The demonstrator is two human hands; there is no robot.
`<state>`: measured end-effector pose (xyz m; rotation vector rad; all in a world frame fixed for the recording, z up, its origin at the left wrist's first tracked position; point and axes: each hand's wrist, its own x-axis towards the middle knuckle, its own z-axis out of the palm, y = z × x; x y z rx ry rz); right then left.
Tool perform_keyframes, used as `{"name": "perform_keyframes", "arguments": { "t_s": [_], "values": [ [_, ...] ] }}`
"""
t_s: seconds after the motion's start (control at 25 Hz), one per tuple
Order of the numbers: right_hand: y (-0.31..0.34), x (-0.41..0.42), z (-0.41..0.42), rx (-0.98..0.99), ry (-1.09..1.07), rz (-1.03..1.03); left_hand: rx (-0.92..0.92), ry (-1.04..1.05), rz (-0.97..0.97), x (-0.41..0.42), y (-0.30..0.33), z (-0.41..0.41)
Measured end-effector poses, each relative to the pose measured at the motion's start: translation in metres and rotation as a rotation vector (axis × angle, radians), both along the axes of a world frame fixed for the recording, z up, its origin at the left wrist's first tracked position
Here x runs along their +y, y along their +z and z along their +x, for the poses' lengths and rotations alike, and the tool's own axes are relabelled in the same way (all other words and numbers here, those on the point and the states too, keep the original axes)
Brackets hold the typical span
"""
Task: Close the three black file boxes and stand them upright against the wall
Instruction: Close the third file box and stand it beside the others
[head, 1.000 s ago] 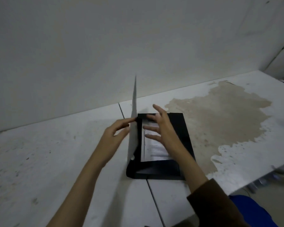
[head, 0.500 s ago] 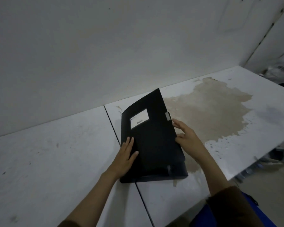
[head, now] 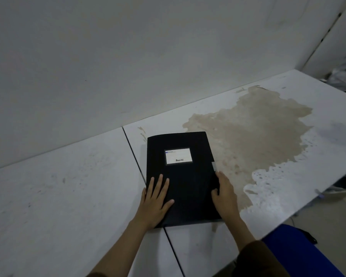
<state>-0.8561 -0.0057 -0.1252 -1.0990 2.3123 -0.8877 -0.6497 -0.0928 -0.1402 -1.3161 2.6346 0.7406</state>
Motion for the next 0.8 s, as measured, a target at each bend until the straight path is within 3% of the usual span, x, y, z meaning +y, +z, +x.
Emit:
{"name": "perform_keyframes", "arguments": {
  "t_s": [0.2,0.4,0.52,0.64,0.8],
  "values": [
    [-0.006,-0.031,-0.006,0.213,0.16,0.14,-0.058,-0.001,-0.024,0.0,-0.002,-0.001],
    [-0.022,-0.038,-0.008,0.359,0.175,0.284,-0.025,0.026,-0.042,0.002,-0.005,-0.002],
    [-0.023,-0.041,-0.009,0.339,0.183,0.313,0.154,0.103,0.007,0.005,-0.003,-0.002],
    [-0.019,-0.043,-0.012,0.28,0.208,0.308,0.413,0.469,0.199,0.0,0.005,-0.006],
    [-0.008,-0.04,-0.019,0.068,0.231,0.168,0.495,0.648,0.341,-0.015,0.014,-0.013]
  ]
}}
